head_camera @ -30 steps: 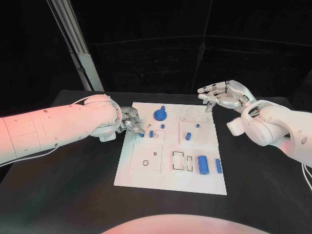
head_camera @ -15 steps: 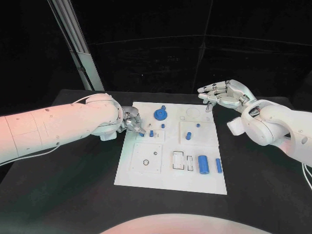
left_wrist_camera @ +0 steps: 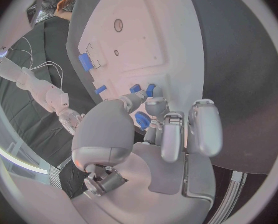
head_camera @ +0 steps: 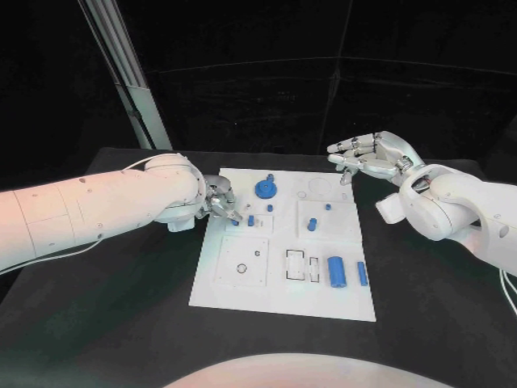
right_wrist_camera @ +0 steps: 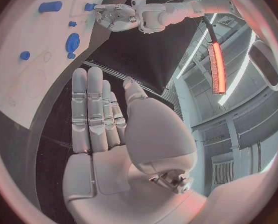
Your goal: Assemble the parts on the task board
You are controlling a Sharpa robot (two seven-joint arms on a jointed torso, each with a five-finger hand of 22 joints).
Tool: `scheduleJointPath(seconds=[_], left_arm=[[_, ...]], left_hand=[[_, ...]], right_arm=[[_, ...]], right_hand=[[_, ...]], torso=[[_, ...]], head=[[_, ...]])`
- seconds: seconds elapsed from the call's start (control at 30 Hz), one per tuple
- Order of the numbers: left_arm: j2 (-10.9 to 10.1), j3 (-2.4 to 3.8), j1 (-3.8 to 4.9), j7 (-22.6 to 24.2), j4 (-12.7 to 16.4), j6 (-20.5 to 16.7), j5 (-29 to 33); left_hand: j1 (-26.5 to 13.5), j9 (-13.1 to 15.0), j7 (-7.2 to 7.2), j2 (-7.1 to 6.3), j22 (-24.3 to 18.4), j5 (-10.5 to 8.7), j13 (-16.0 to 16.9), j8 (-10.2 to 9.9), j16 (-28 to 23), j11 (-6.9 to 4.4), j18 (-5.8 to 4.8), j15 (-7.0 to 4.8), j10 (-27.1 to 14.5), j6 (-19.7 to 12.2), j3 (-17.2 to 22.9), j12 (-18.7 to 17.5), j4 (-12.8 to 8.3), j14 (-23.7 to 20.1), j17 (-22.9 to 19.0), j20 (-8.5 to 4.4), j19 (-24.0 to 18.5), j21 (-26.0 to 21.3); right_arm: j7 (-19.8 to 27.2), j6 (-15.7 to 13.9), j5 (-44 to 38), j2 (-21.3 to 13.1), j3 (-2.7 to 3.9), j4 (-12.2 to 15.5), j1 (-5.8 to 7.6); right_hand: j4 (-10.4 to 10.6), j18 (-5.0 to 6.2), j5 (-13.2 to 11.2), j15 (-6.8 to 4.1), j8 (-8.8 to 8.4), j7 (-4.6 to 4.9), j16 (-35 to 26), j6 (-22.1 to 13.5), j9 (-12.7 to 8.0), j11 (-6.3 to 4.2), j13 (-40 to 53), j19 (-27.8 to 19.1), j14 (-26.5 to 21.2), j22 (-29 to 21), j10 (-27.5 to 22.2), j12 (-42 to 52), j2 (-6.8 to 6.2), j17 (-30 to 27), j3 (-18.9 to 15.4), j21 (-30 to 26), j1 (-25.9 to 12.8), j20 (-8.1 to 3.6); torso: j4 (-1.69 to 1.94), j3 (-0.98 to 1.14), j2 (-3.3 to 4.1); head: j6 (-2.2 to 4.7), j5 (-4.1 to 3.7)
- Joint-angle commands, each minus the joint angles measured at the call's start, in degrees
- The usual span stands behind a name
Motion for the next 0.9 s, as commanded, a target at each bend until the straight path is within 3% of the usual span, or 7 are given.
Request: scheduleJointPath(seconds=[0.03,0.9], left_arm=[[0.3,-0.15,-0.18,-1.8,0.0,1.8,-0.1],[1.4,-0.17,-0.17,-3.6,-1.6,2.6,-0.1]], left_hand=[[-1.0,0.0,-0.48,-0.11,0.2,0.26,0.2,0.5,0.2,-0.25,-0.17,-0.45,0.3,0.4,-0.2,0.4,0.5,6.2,15.1,-0.50,0.4,0.2],[-3.3,0.2,-0.76,-0.55,0.4,0.24,0.2,1.2,0.2,-0.50,-0.21,-0.73,0.6,0.8,-1.3,0.4,2.0,6.2,15.1,-0.81,0.5,0.2]], right_arm=[[0.5,0.4,0.1,0.1,0.02,0.1,0.10],[0.4,0.5,0.1,0.2,0.02,0.0,0.10]], right_hand=[[0.0,0.28,0.1,0.21,0.17,-0.12,-0.3,-0.4,0.0,0.10,-0.1,0.3,0.0,-0.1,-0.5,0.3,0.42,0.1,-0.4,-0.2,-0.2,0.09],[0.2,0.28,0.1,0.22,0.25,-0.12,-0.4,-0.5,0.0,0.11,-0.2,0.4,0.1,-0.2,-0.6,0.4,0.51,0.1,-0.6,-0.3,-0.2,0.10]], torso=[[0.00,0.01,-0.03],[0.01,-0.01,0.00]], head=[[-0.07,0.01],[-0.17,-0.09]])
